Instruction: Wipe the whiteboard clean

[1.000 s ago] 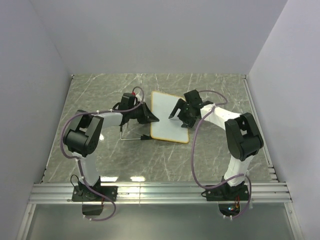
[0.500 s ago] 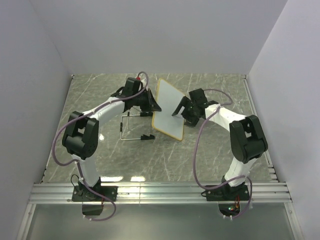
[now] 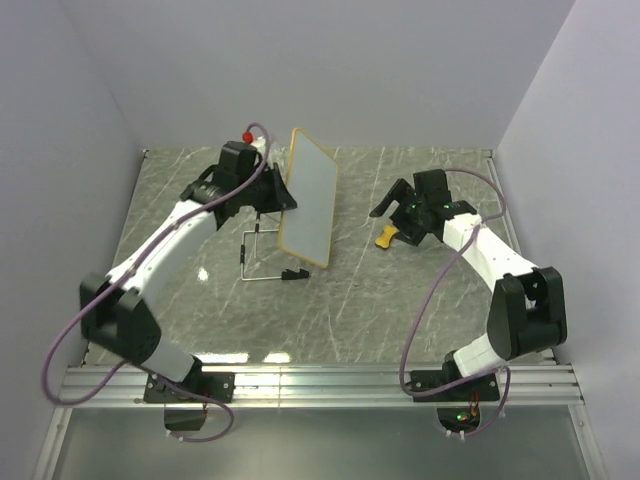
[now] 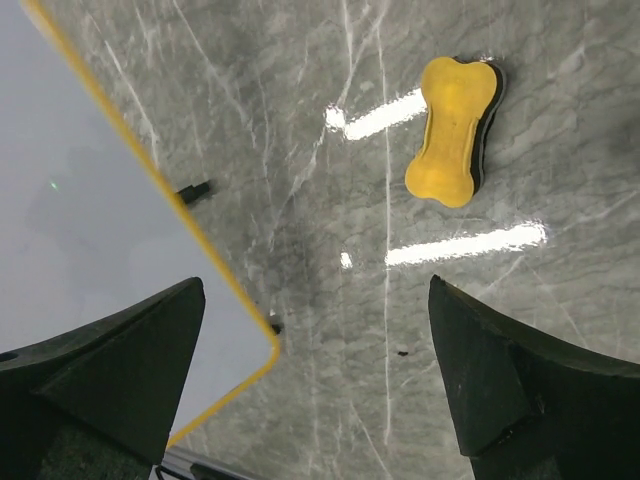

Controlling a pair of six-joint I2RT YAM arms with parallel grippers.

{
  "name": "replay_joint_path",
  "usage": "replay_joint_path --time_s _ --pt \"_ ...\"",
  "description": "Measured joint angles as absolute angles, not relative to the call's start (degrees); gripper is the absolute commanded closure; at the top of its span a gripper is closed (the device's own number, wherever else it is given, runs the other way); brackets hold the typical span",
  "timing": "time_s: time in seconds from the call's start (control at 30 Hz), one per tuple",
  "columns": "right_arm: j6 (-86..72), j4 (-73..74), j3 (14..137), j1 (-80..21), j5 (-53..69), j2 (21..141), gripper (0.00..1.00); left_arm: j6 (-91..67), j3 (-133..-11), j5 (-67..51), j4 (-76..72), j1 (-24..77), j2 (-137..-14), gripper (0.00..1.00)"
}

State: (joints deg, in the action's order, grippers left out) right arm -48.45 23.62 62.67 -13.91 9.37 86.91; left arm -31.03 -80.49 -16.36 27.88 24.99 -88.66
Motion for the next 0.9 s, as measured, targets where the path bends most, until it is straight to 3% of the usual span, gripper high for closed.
replay_joint_path --time_s 0.4,0.9 --pt "-46.26 26.09 58.00 -13.17 9.78 81.34 0.01 -31.05 -74.15 -9.87 36.18 24.97 -71.26 1.00" --pt "-44.10 28.40 51.68 -12.91 10.13 74.54 0.00 -30.63 -73.45 -7.64 48.36 23.22 -71.24 1.00"
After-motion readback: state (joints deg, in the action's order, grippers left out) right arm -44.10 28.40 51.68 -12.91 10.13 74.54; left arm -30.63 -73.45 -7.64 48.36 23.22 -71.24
